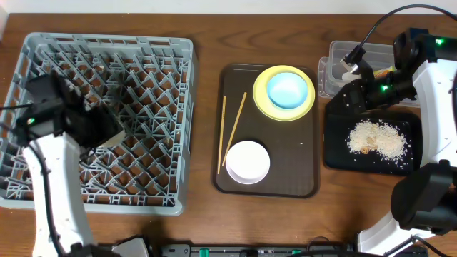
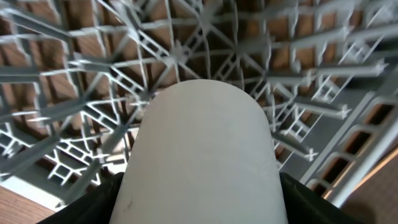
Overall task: Sort waste into correct bins and load items into the dishwasher
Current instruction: 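Carry the held white cup with the left gripper down into the dish rack, then open the left gripper to release the cup and lift away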
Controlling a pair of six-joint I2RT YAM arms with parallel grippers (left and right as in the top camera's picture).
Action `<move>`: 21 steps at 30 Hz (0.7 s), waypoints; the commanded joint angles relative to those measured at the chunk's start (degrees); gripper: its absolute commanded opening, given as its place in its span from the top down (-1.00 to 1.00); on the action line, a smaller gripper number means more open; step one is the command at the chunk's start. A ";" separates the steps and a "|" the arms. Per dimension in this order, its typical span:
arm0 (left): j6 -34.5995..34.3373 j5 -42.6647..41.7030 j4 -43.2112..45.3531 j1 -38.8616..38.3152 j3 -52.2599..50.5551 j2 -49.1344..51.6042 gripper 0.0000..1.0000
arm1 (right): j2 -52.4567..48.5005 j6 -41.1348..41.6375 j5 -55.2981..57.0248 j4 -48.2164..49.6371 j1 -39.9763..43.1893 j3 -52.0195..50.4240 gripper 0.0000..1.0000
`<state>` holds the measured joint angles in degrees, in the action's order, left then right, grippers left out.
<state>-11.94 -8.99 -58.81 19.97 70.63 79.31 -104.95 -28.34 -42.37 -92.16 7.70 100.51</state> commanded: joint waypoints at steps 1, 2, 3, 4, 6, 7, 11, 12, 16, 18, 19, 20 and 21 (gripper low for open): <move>0.52 5.55 -1.29 -2.64 0.48 2.89 0.88 | -0.37 0.04 -0.50 -0.07 0.15 0.26 0.64; 0.52 6.43 -1.68 -3.26 0.48 3.78 0.88 | -0.37 0.04 -0.50 -0.04 0.15 0.26 0.64; 0.52 6.95 -2.05 -3.82 0.48 4.81 0.88 | -0.37 0.04 -0.50 -0.02 0.15 0.26 0.64; 0.52 6.97 -2.25 -4.15 0.48 5.70 0.89 | -0.37 0.04 -0.50 -0.02 0.15 0.26 0.64; 0.52 6.97 -2.71 -4.44 0.48 7.30 0.88 | -0.37 0.04 -0.50 -0.02 0.15 0.26 0.64; 0.52 6.99 -3.06 -4.42 0.48 8.11 0.88 | -0.37 0.04 -0.50 -0.02 0.15 0.26 0.64; 0.52 7.17 -3.39 -4.42 0.46 10.49 0.88 | -0.37 0.04 -0.50 -0.04 0.15 0.26 0.64; 0.52 7.19 -3.39 -4.42 0.46 10.97 0.88 | -0.37 0.04 -0.50 -0.04 0.15 0.26 0.64; 0.52 7.15 -3.37 -4.42 0.31 12.24 0.39 | -0.37 0.04 -0.50 -0.15 0.15 0.26 0.64; 0.55 7.13 -3.52 -4.42 -0.04 12.33 0.10 | -0.37 0.04 -0.50 -0.24 0.15 0.26 0.64; 0.52 7.13 -3.52 -4.42 -0.11 12.33 0.02 | -0.37 0.04 -0.48 -0.26 0.15 0.26 0.64; 0.52 7.13 -3.52 -4.42 -0.13 12.33 -0.04 | -0.37 0.04 -0.50 -0.28 0.15 0.26 0.64; 0.52 7.13 -3.54 -4.42 -0.13 12.33 -0.15 | -0.37 0.04 -0.50 -0.31 0.15 0.26 0.64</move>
<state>-11.92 -2.76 -61.80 15.64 70.63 91.42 -104.95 -28.34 -42.37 -92.33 7.70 100.51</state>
